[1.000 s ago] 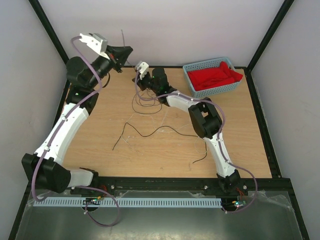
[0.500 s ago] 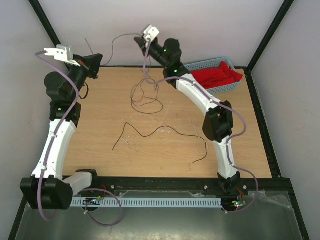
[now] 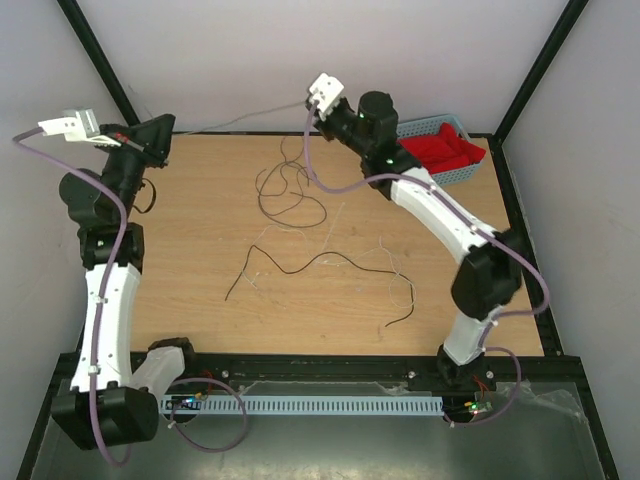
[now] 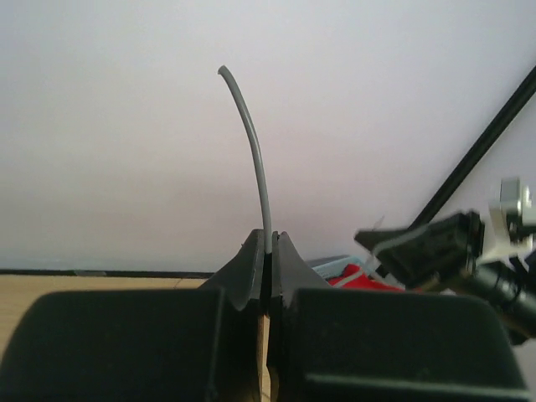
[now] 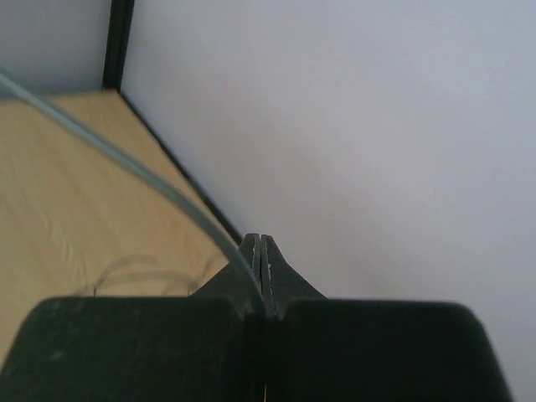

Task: Zip-tie the wires
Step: Place the cable at the center of the board.

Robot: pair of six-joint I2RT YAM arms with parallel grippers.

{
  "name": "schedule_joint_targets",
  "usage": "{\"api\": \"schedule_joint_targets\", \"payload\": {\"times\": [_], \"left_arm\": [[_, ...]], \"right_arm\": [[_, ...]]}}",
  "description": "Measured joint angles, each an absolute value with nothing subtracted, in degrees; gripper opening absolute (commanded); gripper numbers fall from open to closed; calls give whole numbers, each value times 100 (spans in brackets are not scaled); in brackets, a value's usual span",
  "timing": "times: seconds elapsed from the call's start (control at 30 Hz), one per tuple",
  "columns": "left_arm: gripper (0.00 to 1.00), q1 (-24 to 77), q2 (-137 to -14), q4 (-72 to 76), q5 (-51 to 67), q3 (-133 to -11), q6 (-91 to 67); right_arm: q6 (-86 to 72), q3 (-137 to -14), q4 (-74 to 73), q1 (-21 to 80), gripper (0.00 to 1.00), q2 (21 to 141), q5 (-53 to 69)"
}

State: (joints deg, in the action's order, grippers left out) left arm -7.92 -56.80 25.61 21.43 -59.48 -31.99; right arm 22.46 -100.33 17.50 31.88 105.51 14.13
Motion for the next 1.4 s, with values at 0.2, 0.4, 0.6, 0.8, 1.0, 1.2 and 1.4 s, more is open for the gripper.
{"api": "schedule_joint_targets", "payload": {"times": [0.2,0.4,0.6,0.8,1.0,1.2,1.4], "left_arm": [[0,-897,-5306,2532,2630,-5531,-4032],[0,-464,-4797,2534,3079,-4421,-4598],[0,607,-4615,2491,2875,-3581,-4663],[0,1387,-4532,2423,2156,-2908,-4536],[0,1398,-4412,2152,1378,-2390,-4261],[0,1450,-4484,2082,1164,-2128,-4066],[0,1490,-4495,1984,1013,-1931,-4049]], "right_arm": [[2683,-8558,513,3247,0,8768,856],[2589,-7367,-602,3437,0,6993,412],[2178,-6248,-1581,3413,5,5946,-432],[1678,-5367,-1973,3328,21,5319,-969],[1092,-4939,-2036,3297,8,6178,-1264],[613,-4823,-2067,3334,8,7116,-1603],[471,-4825,-2027,3400,12,6991,-1754]]}}
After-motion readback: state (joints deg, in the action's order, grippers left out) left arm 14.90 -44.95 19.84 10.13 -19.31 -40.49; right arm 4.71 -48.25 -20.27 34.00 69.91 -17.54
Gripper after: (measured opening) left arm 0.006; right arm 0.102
